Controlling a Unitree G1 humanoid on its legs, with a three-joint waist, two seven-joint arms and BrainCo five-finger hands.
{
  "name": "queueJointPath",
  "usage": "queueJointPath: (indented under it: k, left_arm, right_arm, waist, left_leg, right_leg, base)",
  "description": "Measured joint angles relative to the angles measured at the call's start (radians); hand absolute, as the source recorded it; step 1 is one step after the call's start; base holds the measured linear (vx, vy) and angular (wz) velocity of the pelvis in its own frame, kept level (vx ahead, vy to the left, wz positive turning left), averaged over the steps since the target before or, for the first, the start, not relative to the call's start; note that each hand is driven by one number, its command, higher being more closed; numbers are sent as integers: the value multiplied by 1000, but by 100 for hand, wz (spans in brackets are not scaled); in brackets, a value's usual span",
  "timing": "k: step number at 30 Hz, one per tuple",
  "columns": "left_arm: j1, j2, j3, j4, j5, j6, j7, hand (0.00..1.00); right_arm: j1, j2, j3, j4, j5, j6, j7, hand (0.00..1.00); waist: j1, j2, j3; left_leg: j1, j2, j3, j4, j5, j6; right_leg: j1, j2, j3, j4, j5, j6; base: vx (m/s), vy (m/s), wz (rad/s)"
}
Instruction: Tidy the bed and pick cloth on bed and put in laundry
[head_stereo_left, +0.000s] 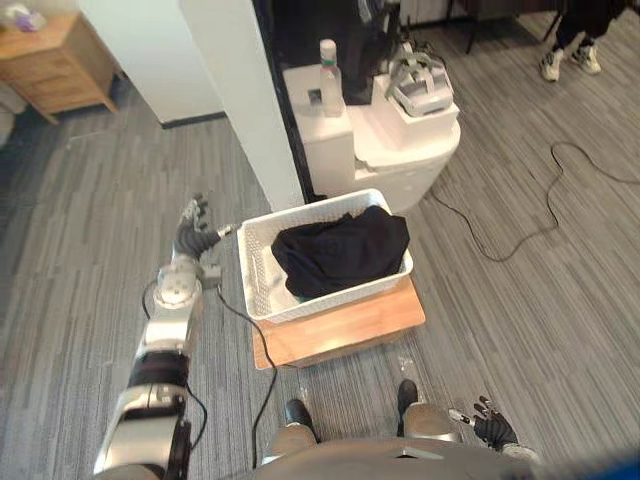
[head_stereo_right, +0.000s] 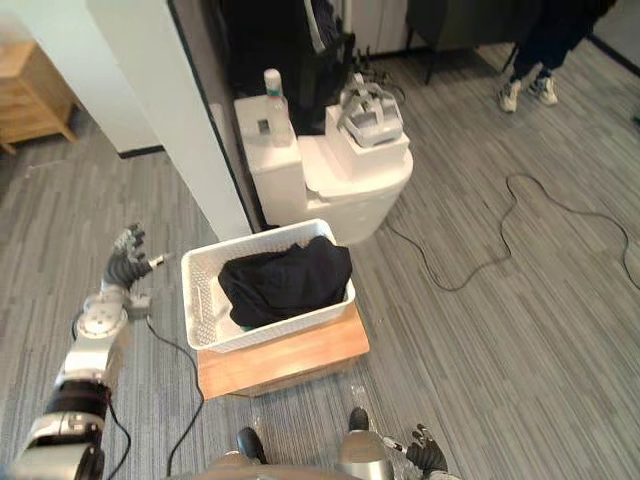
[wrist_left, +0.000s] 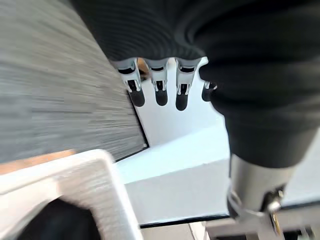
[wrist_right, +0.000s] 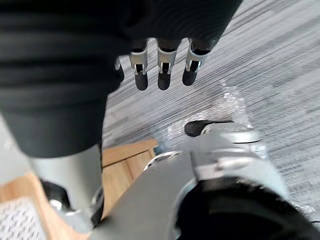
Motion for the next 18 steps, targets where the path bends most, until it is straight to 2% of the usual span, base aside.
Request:
queueJointPath:
  k: [2,3,7,8,12,13,18]
  left_arm:
    - [100,-56,10,-28,-39,3,-29,0]
    - [153,-87,9,-29,-63,7,-47,0]
    - [304,-168,3,-3,-76,17,-72,0]
    - [334,-187,0,35,-101,19,-88,0]
    - [399,-239,2,179,-139,17,-119,0]
    - [415,-262,15,255,-140,5,-155,0]
    - [420,-295,52,411,-136,-29,-210,0]
  right_arm:
    - [0,8,4,5,-11,1,-1,0]
    - [0,13,7,7,-25,1,-2,0]
    - [2,24,30,27,-40,-12,1,0]
    - [4,24,44,35,-38,-30,4,0]
    - [8,23,73,39,-23,-97,22,0]
    - [7,27,79,49,54,-131,56,0]
    - [-14,43,74,87,190,-143,105,0]
  waist:
    - [6,-3,-8]
    - [22,-5,-10]
    - [41,-21,-38]
    - [53,-25,-41]
    - [57,-28,-61]
    - [59,-27,-74]
    - [70,-34,-97]
  left_leg:
    - [8,-2,-21,0,0,0]
    - [19,-3,-25,0,-3,0]
    - [24,-7,-42,0,-7,0]
    - [36,-8,-42,0,-9,0]
    - [52,-13,-48,-1,-20,3]
    - [52,-15,-50,-1,-25,2]
    - [53,-15,-57,-1,-33,-4]
  right_leg:
    - [23,0,-12,-3,-3,1]
    - [38,-1,-18,-8,-3,2]
    - [59,-5,-36,-14,-12,8]
    - [69,-6,-37,-14,-14,9]
    - [89,-14,-53,-15,-27,13]
    - [93,-15,-53,-15,-32,15]
    - [99,-15,-59,-15,-39,18]
  base:
    - [35,-7,25]
    - [26,0,11]
    - [31,2,16]
    - [0,0,0]
    - [-3,11,6]
    - [0,0,0]
    - [29,5,4]
